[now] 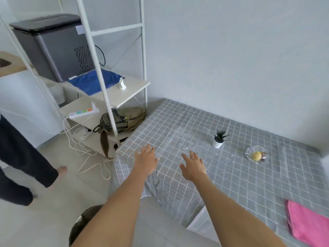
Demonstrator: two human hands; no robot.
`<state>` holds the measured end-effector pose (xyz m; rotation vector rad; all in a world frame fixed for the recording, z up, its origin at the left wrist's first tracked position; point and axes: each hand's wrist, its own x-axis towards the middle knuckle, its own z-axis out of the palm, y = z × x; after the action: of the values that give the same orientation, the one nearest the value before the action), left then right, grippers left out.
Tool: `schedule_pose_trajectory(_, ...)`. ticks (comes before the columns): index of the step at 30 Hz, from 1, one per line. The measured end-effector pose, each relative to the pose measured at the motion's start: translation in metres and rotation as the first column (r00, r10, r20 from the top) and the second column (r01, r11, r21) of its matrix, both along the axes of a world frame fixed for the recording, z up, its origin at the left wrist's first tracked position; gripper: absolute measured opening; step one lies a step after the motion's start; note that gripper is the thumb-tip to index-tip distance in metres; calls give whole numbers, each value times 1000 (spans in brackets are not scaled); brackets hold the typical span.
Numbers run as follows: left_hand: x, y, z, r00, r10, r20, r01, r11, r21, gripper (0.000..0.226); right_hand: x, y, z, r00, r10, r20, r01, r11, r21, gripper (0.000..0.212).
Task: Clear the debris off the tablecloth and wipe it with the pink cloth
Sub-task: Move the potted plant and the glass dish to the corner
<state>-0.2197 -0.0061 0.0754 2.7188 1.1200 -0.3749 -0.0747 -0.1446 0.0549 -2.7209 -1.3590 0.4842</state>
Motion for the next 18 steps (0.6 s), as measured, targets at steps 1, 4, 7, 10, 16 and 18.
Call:
schedule_pose_trajectory(1,15,-10,0,1000,-21,-4,21,1000,-7,59,12,-12,0,1000,-23,-3,23,1000,-1,54)
schedule_pose_trajectory(4,60,-39,-3,997,-79,-27,78,997,-10,60,48,-51,-4,996,-87,-13,86,996,-15,54)
schedule_pose_trajectory(7,101,-67,-7,993,-116,-30,115,993,-37,61,81,-87,-9,990,-141,-17,141,990,-24,55)
schedule_pose_trajectory(10,136,-88,-14,987,-156,-23,155,987,-53,62,114,-116,-12,979,-202,-15,201,979,-17,56)
schedule_pose_trajectory(16,187,-110,-22,971,-234,-53,231,972,-50,63,163,-157,-18,950,-311,-27,311,950,-26,57)
schedule_pose_trajectory(18,202,-113,-24,963,-263,-57,260,964,-50,64,176,-165,-20,938,-345,-34,344,938,-30,57)
